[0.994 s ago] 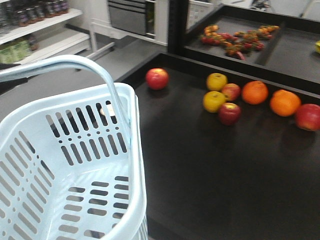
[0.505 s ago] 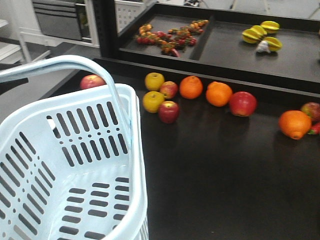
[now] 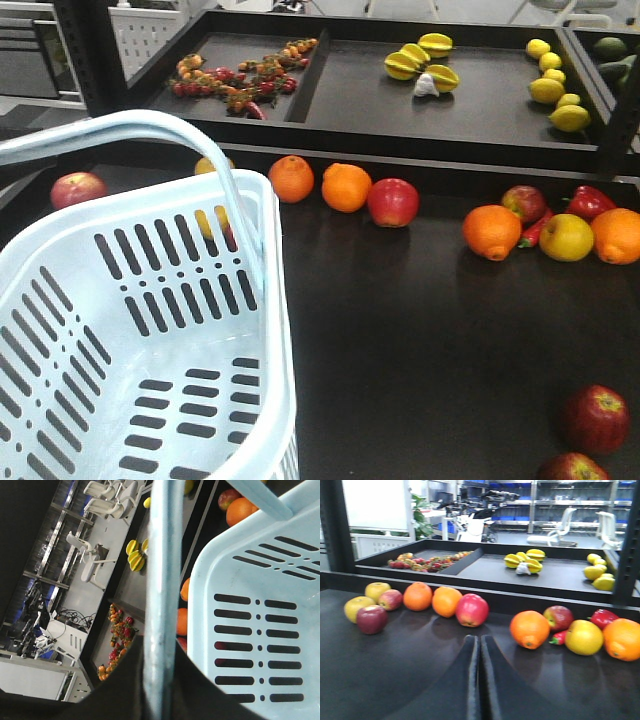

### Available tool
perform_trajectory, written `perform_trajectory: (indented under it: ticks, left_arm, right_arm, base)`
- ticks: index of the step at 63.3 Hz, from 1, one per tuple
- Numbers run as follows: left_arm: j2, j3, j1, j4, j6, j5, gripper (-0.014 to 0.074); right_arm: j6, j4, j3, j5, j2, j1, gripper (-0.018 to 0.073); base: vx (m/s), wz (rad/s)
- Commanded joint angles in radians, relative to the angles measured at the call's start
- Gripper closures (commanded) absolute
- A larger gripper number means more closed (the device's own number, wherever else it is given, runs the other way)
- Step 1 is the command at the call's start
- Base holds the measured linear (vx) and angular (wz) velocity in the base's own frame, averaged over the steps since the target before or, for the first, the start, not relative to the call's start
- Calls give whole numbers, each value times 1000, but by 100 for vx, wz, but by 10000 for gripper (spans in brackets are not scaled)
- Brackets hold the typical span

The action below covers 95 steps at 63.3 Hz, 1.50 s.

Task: Pick three apples into basket with both arms
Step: 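Drive the base up to the fruit table edge holding the basket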

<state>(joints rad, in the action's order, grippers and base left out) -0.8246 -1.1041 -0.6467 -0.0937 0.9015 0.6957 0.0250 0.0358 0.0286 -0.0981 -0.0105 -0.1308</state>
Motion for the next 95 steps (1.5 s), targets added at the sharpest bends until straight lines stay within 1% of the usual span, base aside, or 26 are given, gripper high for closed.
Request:
perform_trajectory:
  ticks: [1, 32, 95]
  left_arm:
    - [5, -34, -2, 6, -17, -100, 604]
    - [5, -34, -2, 6, -17, -100, 604]
    - [5, -34, -2, 6, -17, -100, 604]
  right_arm:
    - [-8, 6, 13, 77, -11, 1, 568]
    - [-8, 6, 13, 77, -11, 1, 568]
    - [-8, 6, 13, 77, -11, 1, 568]
  base:
    - [5, -23]
    - [4, -17]
    - [2, -9]
